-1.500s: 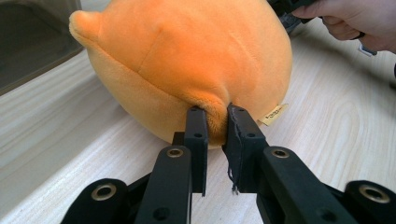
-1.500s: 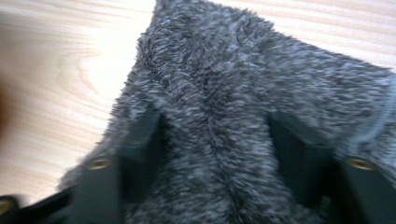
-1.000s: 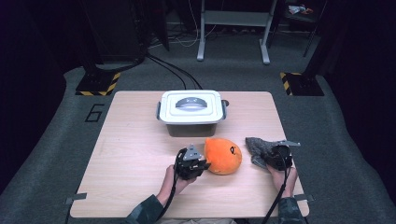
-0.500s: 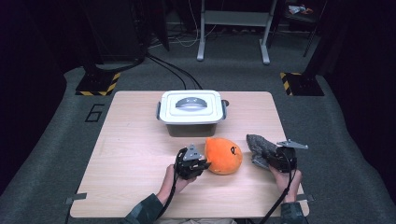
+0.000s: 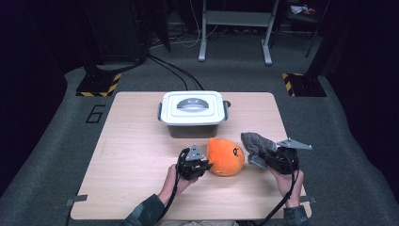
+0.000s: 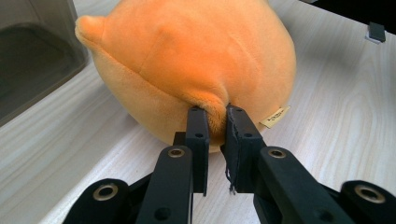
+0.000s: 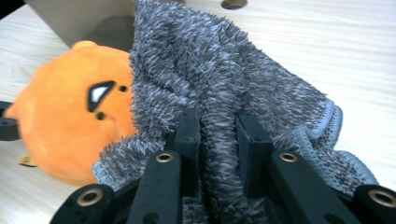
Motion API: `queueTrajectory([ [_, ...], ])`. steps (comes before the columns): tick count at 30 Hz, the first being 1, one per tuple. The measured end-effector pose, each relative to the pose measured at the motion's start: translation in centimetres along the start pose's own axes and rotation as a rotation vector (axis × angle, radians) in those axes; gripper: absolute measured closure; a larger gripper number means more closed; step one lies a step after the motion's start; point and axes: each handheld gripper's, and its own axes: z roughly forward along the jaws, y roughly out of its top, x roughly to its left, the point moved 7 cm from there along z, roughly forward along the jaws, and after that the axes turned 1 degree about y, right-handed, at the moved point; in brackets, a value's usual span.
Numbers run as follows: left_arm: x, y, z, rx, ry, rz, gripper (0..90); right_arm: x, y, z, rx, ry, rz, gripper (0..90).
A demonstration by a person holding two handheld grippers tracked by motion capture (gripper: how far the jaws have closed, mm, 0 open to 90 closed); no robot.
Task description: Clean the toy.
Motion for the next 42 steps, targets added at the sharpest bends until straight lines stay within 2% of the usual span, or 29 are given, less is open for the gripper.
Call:
queueTrajectory([
  [6, -0.1, 0.3, 0.1, 0.017, 0.005, 0.027, 80.7, 1.8, 0.9, -0.3, -0.009, 0.032, -0.045, 72.8],
  [12, -0.2, 0.6, 0.3, 0.014, 0.004, 0.034, 80.7, 4.5, 1.9, -0.1, 0.002, 0.073, -0.103, 72.6],
  [16, -0.4, 0.8, 0.3, 0.016, 0.006, 0.05, 80.8, 6.5, 2.5, 0.9, 0.023, 0.099, -0.156, 72.4],
  [22, -0.5, 0.8, 0.3, 0.015, 0.004, 0.053, 80.8, 9.1, 3.6, 2.7, 0.042, 0.126, -0.221, 72.3],
  [27, -0.8, 1.0, 0.2, 0.004, 0.0, 0.057, 80.9, 10.8, 4.0, 4.2, 0.063, 0.137, -0.266, 71.9],
  [31, -0.9, 0.8, 0.2, 0.006, 0.0, 0.066, 81.6, 11.2, 3.4, 5.3, 0.088, 0.126, -0.285, 71.7],
  [33, -0.8, 0.7, 0.3, 0.001, 0.002, 0.053, 81.8, 11.2, 3.1, 5.7, 0.087, 0.126, -0.294, 71.8],
  [38, -0.8, 0.6, 0.3, 0.009, 0.0, 0.036, 82.1, 11.2, 3.0, 5.7, 0.08, 0.106, -0.308, 71.9],
  [42, -0.8, 0.5, 0.4, 0.001, 0.0, 0.022, 82.0, 10.8, 2.9, 5.4, 0.073, 0.103, -0.294, 71.8],
])
